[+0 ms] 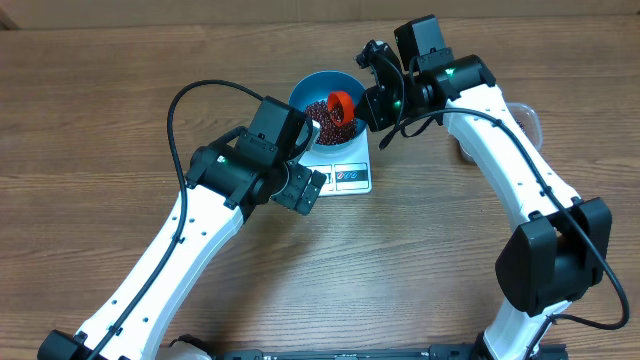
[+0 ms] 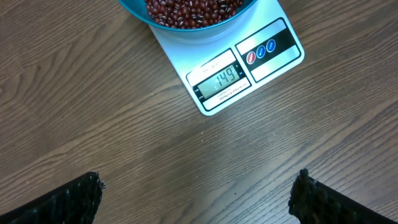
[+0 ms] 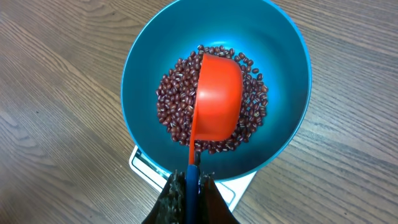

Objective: Scoop item into bowl and weigh 150g on scale

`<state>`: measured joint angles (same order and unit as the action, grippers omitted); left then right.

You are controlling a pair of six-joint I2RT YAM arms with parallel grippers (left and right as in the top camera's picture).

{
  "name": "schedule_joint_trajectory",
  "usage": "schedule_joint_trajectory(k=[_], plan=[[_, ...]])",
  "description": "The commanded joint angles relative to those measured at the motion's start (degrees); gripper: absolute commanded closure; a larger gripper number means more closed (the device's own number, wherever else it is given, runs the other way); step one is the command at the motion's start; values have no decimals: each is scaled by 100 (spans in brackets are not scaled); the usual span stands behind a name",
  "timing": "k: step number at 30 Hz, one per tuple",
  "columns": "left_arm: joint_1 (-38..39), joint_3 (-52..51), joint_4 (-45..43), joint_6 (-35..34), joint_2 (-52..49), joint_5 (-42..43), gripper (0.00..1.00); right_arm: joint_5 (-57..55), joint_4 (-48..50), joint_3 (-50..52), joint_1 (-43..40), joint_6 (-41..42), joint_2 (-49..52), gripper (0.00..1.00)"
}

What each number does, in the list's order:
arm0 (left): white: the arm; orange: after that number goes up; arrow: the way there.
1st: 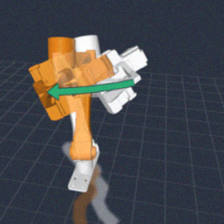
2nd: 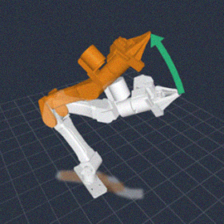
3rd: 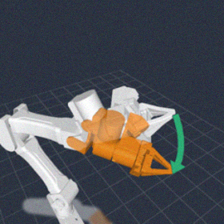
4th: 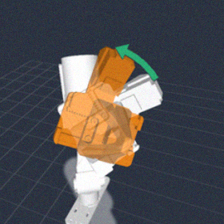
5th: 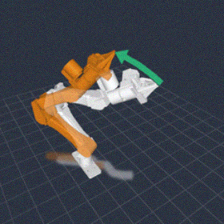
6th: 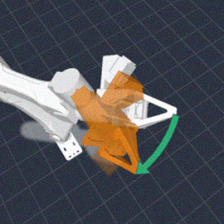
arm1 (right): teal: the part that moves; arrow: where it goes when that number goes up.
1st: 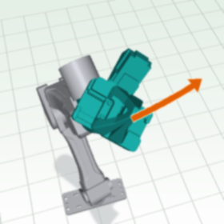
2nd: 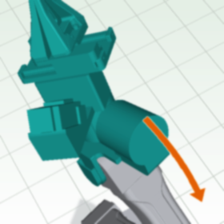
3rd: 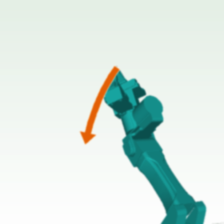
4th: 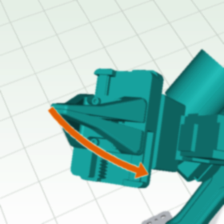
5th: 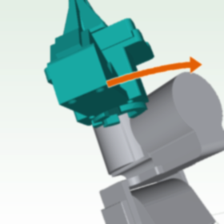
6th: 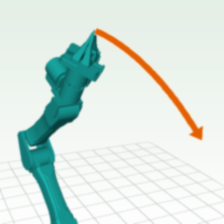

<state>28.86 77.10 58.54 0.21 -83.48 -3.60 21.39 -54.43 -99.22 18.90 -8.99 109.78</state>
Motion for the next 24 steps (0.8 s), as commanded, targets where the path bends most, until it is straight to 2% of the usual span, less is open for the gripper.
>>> schedule_joint_trajectory(k=[1,7,11,24], plan=[[2,-24,-7,90,68,66,0,-35,-7,-179,33,48,-251,96],[2,-24,-7,90,68,66,0,-33,-33,-179,35,33,-251,96],[2,-24,-7,90,68,66,0,31,-142,-179,66,-304,-251,96],[2,-24,-7,90,68,66,0,31,-138,-179,66,-85,-251,96]])
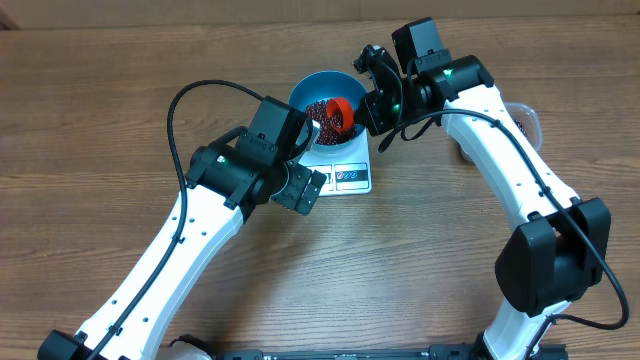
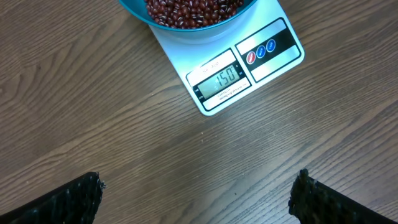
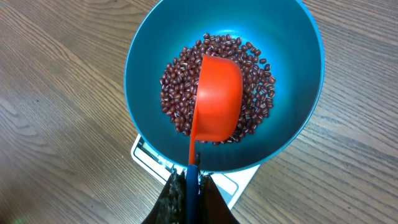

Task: Scoop item into bowl and weigh 150g on scale
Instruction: 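Lift the red scoop and carry it right over the bean tub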

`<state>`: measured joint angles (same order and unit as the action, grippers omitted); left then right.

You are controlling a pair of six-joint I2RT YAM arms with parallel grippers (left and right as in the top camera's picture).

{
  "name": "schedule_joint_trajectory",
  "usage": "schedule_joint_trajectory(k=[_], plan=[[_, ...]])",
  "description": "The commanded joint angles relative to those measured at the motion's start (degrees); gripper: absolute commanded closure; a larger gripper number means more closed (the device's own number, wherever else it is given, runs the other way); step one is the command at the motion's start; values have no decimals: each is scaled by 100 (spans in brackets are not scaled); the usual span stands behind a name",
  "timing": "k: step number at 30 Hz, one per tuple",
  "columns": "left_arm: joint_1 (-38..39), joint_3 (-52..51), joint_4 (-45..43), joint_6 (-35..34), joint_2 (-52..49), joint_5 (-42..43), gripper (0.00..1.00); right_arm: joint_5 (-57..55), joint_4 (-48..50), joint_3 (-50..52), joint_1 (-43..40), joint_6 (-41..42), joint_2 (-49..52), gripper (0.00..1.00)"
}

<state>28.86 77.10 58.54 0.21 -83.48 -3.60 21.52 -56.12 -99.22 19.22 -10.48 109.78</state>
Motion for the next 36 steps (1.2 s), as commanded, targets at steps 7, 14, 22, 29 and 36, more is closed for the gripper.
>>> schedule_joint_trajectory(k=[7,14,22,29,36], plan=[[2,-24,-7,90,68,66,0,55,72,-179,24,330,-254,96],[2,-24,-7,92,68,66,0,1320,146,-179,-468,481,-378,96],[2,-24,-7,90,68,66,0,3099,-103,-179,-1753,470,-584,97],[2,-24,-7,92,68,66,0,3276,-896,-179,-2865,142,-962,96],[2,-24,-7,92,68,66,0,3126,-1790,-179,-3814,-354,-1388,96]])
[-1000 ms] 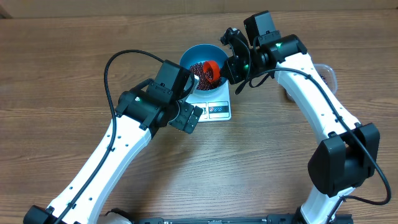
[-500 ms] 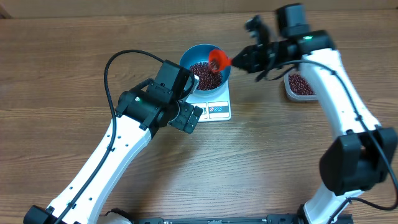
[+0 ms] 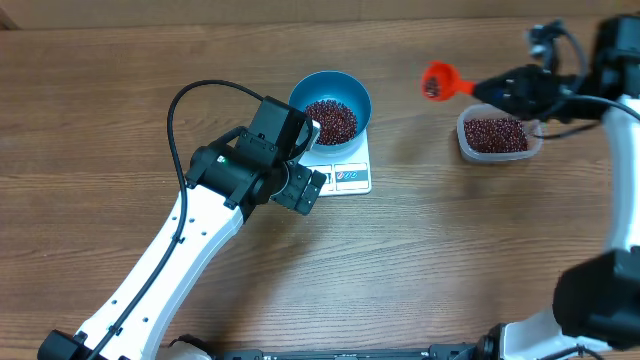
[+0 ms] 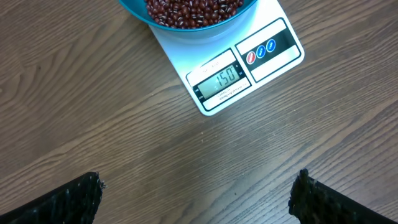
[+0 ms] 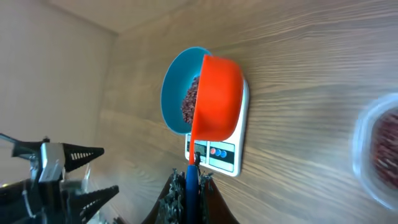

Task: Scoop item into bowl and weigh 150g on scale
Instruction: 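Lift the red scoop and carry it right over the bean tub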

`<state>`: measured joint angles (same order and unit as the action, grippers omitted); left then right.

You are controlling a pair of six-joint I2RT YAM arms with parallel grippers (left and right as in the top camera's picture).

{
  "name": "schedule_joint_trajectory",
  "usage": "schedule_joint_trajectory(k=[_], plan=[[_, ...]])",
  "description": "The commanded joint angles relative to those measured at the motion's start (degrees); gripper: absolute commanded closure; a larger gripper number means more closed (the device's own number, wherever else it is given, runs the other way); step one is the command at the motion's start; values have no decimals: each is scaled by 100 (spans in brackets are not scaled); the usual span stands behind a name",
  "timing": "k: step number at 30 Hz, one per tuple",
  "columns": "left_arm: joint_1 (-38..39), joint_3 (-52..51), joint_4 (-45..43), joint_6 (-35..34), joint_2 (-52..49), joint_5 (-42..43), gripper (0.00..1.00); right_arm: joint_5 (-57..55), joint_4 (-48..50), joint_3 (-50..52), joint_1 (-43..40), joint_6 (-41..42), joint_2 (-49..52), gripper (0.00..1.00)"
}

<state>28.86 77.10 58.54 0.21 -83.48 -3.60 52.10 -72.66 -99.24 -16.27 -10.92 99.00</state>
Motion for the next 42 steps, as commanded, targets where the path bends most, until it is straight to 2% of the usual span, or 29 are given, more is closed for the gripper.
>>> schedule_joint_trajectory(k=[1,7,15,19,25,30,37,42], plan=[[2,-24,-7,90,68,66,0,-15,-247,-177,-389,-310,-321,96],[2,-24,-7,92,68,66,0,-920,-577,-48,-769,-308,-321,96],[2,-24,-7,90,68,66,0,-1967,-422,68,-730,-44,-304,96],[2,-24,-7,90,68,66,0,-3235,-260,68,-503,566,-299,96],[2,-24,-7,92,68,66,0,-4068,-236,68,-136,704,-286,96],[2,-24,-7,92,68,66,0,-5176,-199,68,269,1182,-184,96],[2,-24,-7,90,68,66,0,-6242,-118,68,876,1416,-48,96],[2,-24,-7,90,68,66,0,-6494,-118,68,1143,1414,-26,96]])
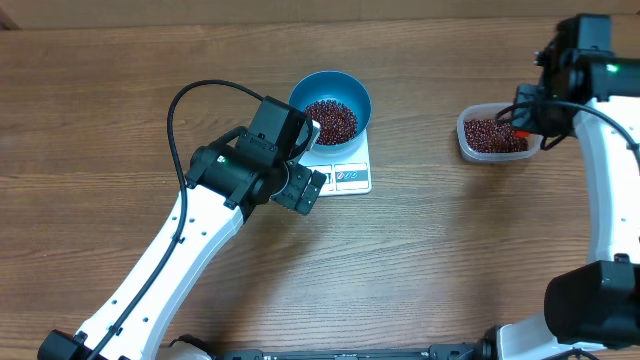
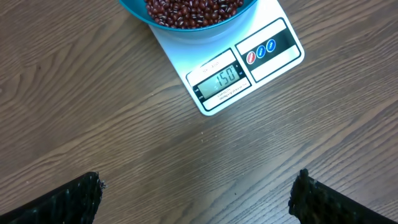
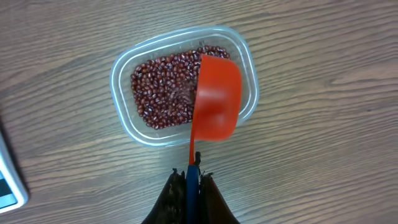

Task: Scoop item into bowl and weigh 150g on scale
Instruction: 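Lift the red scoop and carry it right over the bean tub, then lower the red scoop into the bean tub and release it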

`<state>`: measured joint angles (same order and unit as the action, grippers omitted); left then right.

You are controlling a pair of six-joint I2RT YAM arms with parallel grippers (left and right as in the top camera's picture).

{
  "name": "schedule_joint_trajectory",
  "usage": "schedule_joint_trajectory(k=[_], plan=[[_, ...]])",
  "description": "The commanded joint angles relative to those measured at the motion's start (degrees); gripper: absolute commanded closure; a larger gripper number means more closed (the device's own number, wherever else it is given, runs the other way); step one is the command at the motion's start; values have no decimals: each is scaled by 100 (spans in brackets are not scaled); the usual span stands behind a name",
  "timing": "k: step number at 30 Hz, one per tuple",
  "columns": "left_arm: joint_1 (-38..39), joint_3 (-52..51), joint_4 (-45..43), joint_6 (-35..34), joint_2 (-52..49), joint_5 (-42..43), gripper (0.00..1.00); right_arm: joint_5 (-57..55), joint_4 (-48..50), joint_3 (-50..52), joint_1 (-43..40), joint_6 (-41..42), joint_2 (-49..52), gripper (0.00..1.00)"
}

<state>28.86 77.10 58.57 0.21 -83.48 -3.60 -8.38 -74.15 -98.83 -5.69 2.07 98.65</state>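
A blue bowl (image 1: 330,104) of red beans sits on the white scale (image 1: 350,176); in the left wrist view the scale display (image 2: 222,79) reads 150. My left gripper (image 2: 193,199) hangs open over bare wood in front of the scale. At the far right my right gripper (image 3: 192,180) is shut on the blue handle of the orange scoop (image 3: 216,96). The scoop's cup is over the right side of the clear tub of beans (image 3: 163,96), seen from its back. The tub (image 1: 492,135) also shows in the overhead view.
The wooden table (image 1: 420,260) carries only the scale with its bowl and the bean tub. The left arm (image 1: 180,250) runs from the front left edge up to the scale; the right arm (image 1: 610,160) runs along the right edge.
My right gripper has carried the scoop from mid-air between scale and tub to over the tub at the right. The left gripper and the 150 reading are unchanged.
The scoop was over the bowl with the display at 149. Then the display read 150, scoop still over the bowl. After that the right gripper held the scoop away from the scale, to the tub's left, and now holds it over the tub.
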Motion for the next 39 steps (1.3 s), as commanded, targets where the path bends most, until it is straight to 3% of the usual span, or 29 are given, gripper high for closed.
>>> schedule_joint_trajectory(k=[1,16,22,39], plan=[[2,-24,-9,92,68,66,1,-476,24,26,116,116,17,96],[2,-24,-9,90,68,66,0,-579,-50,26,146,114,50,96],[2,-24,-9,90,68,66,0,-546,28,26,297,-308,50,96],[2,-24,-9,90,68,66,1,125,243,26,229,1222,791,96]])
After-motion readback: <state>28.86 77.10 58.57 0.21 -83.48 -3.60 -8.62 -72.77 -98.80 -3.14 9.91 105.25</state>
